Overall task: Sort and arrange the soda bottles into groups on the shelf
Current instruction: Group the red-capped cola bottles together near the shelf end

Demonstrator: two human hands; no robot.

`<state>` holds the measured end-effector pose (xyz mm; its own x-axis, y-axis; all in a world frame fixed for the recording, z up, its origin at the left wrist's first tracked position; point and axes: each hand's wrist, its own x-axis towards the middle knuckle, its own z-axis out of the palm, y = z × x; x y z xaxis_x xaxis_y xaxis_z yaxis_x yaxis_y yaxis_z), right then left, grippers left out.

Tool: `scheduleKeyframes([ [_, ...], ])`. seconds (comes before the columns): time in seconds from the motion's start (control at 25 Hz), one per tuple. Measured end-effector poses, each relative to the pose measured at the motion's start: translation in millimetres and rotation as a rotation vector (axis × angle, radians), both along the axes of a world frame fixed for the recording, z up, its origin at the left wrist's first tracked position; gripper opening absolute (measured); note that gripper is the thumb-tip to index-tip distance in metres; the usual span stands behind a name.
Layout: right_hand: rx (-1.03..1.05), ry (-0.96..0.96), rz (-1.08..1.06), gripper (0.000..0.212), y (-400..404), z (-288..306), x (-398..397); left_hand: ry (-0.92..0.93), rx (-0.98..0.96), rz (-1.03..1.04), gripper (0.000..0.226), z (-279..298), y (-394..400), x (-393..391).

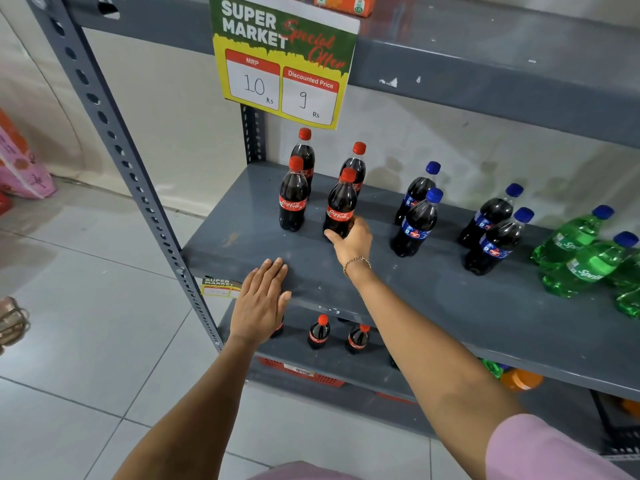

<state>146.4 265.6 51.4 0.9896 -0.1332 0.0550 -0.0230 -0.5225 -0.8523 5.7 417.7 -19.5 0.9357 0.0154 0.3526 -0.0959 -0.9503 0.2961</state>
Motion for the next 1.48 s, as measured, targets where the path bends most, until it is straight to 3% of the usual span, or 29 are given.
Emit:
scheduleKeyframes([
  [0.6,-0.002,-0.032,-0.018,0.048,-1.3,-0.5,1.4,-0.026,0.006,-0.039,0.058,-7.5,4.3,1.5],
  [0.88,0.056,0.035,0.026,0.072,-9.7,-9.3,-10.0,-0.148,-0.007,-0.009,0.044,-7.6,1.1,7.6],
  [1.0,0.092,0.044,0.032,0.074,-14.9,-10.0,-11.9,-0.194,-0.140,0.142,0.027,18.6,-3.8,31.0],
  [1.08,0.119,0.057,0.063,0.074,-15.8,-8.2,-12.0,-0.089,-0.382,0.239,0.019,34.8,2.1,57.5],
  [1.2,0.165,0.053,0.114,0.071,-16.0,-7.7,-10.5,0.160,-0.849,0.294,0.059,49.4,12.3,88.1],
  [1.32,0.190,0.046,0.114,0.068,-14.7,-11.0,-7.6,0.206,-0.859,0.250,0.083,51.4,15.3,106.4],
  [1.48,0.155,0.024,0.089,0.063,-12.8,-16.1,-3.6,0.196,-0.822,0.210,0.086,50.3,14.5,123.8],
])
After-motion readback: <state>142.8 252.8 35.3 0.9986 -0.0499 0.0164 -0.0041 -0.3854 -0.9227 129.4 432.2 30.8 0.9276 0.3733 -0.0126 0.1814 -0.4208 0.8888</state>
